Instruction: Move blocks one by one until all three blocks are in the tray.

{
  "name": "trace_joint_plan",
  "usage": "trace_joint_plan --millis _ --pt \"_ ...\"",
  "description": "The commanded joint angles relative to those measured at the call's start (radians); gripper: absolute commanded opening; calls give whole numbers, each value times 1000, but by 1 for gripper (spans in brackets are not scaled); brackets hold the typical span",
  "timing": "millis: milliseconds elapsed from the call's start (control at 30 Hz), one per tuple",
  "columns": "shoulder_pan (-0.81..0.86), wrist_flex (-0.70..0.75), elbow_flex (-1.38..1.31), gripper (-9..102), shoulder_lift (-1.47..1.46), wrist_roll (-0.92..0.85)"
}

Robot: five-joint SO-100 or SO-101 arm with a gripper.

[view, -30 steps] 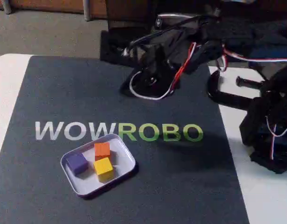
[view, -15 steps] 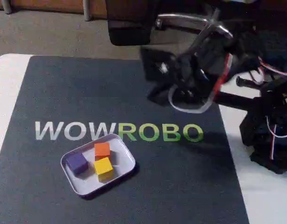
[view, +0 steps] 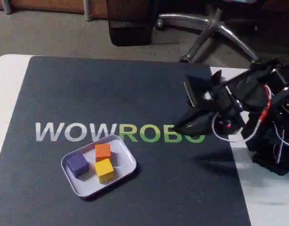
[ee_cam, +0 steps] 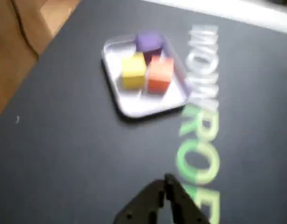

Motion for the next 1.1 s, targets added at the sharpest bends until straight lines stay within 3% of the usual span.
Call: trace_joint_plan --millis 0,300,767,1067 --pt "-29 41 35 -8 77 17" --pt "-92 161 69 -8 77 -3" --pt "-241 482 69 -8 75 -9" --pt "-298 472 71 -7 78 25"
